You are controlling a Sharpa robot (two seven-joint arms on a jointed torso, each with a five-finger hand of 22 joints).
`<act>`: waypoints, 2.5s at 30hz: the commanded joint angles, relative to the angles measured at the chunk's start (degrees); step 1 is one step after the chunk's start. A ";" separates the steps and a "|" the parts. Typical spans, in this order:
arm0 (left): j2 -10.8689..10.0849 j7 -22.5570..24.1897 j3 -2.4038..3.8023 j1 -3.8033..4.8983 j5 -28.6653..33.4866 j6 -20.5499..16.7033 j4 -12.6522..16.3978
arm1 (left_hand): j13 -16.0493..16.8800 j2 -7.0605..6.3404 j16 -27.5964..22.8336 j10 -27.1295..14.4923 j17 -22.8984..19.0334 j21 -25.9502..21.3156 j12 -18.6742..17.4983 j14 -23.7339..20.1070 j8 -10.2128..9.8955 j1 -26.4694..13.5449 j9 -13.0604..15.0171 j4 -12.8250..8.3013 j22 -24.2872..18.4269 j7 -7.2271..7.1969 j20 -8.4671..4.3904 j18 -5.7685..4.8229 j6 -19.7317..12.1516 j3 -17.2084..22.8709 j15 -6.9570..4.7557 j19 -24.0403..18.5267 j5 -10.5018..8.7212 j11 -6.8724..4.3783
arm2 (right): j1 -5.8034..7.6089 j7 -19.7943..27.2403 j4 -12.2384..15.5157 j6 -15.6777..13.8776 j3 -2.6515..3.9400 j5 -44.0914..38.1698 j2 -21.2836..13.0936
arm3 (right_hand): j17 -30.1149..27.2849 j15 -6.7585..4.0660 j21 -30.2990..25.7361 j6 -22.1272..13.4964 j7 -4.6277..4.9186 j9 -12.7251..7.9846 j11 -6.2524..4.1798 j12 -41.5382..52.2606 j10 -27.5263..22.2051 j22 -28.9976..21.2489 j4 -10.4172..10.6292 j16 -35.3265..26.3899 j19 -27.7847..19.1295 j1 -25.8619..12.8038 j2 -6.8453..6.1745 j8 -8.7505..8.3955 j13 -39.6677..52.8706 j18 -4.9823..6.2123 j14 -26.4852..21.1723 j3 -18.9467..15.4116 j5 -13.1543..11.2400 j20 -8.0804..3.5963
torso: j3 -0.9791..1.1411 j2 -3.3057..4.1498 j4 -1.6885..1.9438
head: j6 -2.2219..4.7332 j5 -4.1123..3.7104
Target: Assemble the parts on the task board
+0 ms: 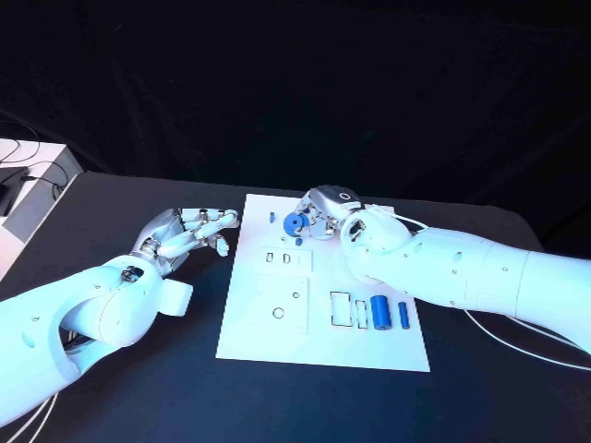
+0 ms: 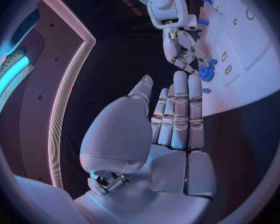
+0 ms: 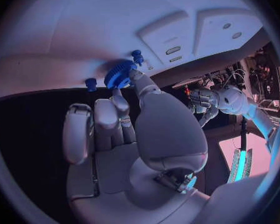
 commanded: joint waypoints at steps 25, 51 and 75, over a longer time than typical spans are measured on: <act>0.09 0.26 0.04 -0.03 0.08 0.82 -0.13 | 0.02 -0.11 0.08 -0.52 -0.08 0.47 -0.08 -0.54 -0.05 -0.05 -0.05 -0.07 -0.28 0.02 -0.02 0.59 -0.35 0.16 0.04 -0.49 -0.16 0.01 | -0.03 -1.91 -0.06 0.16 0.02 -1.74 -0.43 | 0.22 -0.66 0.40 2.28 -0.41 -0.20 -0.97 0.09 0.52 12.09 -5.13 -0.25 5.18 -2.73 3.86 -0.20 0.81 -0.59 0.16 5.32 4.50 -0.57 | 0.07 -0.04 -0.03 | -0.04 -0.01; 0.29 0.19 0.04 -0.10 0.08 0.95 -0.39 | 0.02 -0.11 0.08 -0.52 -0.08 0.47 -0.08 -0.54 -0.05 -0.05 -0.05 -0.07 -0.28 0.02 -0.02 0.59 -0.35 0.16 0.04 -0.49 -0.16 0.01 | -0.02 -3.37 -0.61 -1.78 0.06 -2.41 -0.59 | 0.24 -0.65 0.43 2.18 -0.42 -0.21 -0.96 0.07 0.65 12.09 -4.74 -0.25 5.19 -3.19 3.59 -0.22 0.88 -0.59 0.17 5.00 4.05 -0.57 | 0.07 -0.02 -0.06 | 0.05 0.02; 0.09 0.12 0.04 -0.10 0.07 0.84 -0.26 | 0.02 -0.11 0.10 -0.60 -0.12 0.58 -0.08 -0.60 -0.04 0.00 -0.04 -0.16 -0.45 0.00 0.01 0.59 -0.37 0.16 0.06 -0.58 -0.15 0.03 | 0.04 -0.99 -2.30 -0.55 0.16 0.83 0.52 | 0.62 0.07 0.33 -1.71 0.57 -0.33 -0.07 -0.92 -0.14 12.06 2.58 0.03 5.18 -5.98 1.63 -0.33 -0.04 -0.42 0.14 0.15 4.08 0.13 | 0.06 -0.03 0.00 | -0.20 -0.05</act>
